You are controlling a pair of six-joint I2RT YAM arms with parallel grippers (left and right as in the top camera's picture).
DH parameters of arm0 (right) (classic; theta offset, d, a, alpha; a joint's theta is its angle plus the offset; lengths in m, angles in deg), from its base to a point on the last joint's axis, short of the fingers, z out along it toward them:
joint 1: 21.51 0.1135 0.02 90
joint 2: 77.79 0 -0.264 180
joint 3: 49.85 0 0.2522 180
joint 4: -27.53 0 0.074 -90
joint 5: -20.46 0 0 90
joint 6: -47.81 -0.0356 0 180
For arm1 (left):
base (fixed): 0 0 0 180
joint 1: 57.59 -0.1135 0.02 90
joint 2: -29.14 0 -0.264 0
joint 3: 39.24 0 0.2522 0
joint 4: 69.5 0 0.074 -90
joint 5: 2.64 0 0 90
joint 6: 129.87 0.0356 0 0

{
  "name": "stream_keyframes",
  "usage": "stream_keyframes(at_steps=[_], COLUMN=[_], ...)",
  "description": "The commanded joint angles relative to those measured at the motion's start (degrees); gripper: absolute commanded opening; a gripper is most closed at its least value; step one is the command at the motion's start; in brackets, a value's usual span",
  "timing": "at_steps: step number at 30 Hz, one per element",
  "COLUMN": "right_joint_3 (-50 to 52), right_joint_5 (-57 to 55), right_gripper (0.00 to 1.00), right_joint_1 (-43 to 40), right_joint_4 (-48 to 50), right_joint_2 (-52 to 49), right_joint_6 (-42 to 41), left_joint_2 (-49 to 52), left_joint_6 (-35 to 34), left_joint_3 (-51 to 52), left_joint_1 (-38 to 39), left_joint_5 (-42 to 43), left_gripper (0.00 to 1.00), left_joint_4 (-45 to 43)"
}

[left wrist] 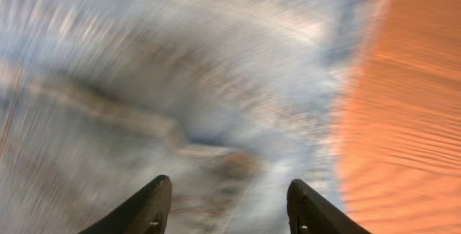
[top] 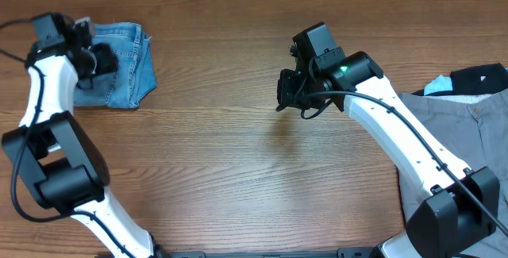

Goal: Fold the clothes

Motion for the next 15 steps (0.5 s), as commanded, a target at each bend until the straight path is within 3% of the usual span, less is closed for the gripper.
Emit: stream_keyframes(at_steps=[1,6,15], right_joint_3=[-0.8,-0.8,-0.8], right_joint_5=[-0.6,-0.6,-0.6], right_gripper=[0.11,0.11,0.11], right_joint_1=[0.3,0.3,0.3], right_joint_4=[0.5,0.4,0.4], right_joint_2=[1.2,1.2,1.2], right_joint_6=[0.0,0.0,0.0], left_joint_2=[-1.4,2.0,9.8], left_joint_6=[10.5,13.2,8.1], left_joint_3=[0.0,0.0,0.0], left_joint_1=[5.0,10.1,11.3], left_joint_5=[4.8,4.2,-3.3], left_gripper=[0.37,0.06,0.04], left_joint_4=[-1.4,-4.2,-3.8])
